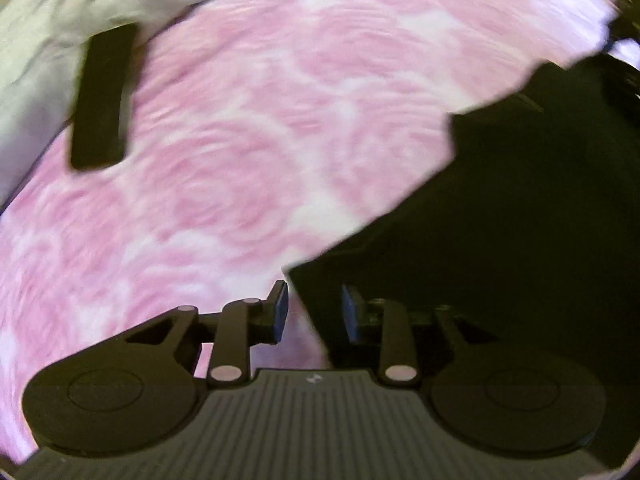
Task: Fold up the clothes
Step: 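Lower the folded jacket onto the bed and open both grippers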
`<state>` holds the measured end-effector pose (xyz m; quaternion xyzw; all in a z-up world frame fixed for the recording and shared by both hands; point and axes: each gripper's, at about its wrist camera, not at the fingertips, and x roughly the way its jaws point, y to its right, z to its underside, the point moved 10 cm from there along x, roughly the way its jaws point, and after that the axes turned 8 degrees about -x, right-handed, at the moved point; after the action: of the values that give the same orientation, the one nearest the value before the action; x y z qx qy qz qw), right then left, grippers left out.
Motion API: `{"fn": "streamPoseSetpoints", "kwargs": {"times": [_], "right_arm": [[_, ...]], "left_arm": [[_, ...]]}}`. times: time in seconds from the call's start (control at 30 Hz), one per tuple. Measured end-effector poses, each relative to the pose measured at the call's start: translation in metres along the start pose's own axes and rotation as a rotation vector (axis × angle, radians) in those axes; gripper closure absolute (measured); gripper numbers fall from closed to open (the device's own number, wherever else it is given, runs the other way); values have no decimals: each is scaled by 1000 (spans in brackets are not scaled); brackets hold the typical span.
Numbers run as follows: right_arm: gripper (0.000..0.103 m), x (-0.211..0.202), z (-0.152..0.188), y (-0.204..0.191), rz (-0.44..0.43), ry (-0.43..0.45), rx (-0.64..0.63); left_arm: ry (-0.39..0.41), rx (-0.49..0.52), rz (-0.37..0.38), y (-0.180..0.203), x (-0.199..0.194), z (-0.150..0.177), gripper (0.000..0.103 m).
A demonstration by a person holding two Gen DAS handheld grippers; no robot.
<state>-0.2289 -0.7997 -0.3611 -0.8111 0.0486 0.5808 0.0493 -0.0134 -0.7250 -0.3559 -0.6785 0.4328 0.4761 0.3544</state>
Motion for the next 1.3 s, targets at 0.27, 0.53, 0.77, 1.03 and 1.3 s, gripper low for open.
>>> {"fn": "streamPoseSetpoints", "kwargs": {"times": [0.27,0.53,0.77,1.03,1.3], "right_arm": [[42,-65,15,-37,149,198,207],[42,-21,44,-37,37,178,330],[42,-45,58,-7,177,204,445],[42,-78,82,-139,-60,240,348],[42,-65,134,-174,-80,126,400]], "left_arm": [[77,-21,99,54,-62,13,81],[-4,85,118,109,-7,33,80],[-13,48,25,80,-23,44,85],[-71,57,55,158,-85,125,84],[-154,36,-12,167,-82,193,84]]}}
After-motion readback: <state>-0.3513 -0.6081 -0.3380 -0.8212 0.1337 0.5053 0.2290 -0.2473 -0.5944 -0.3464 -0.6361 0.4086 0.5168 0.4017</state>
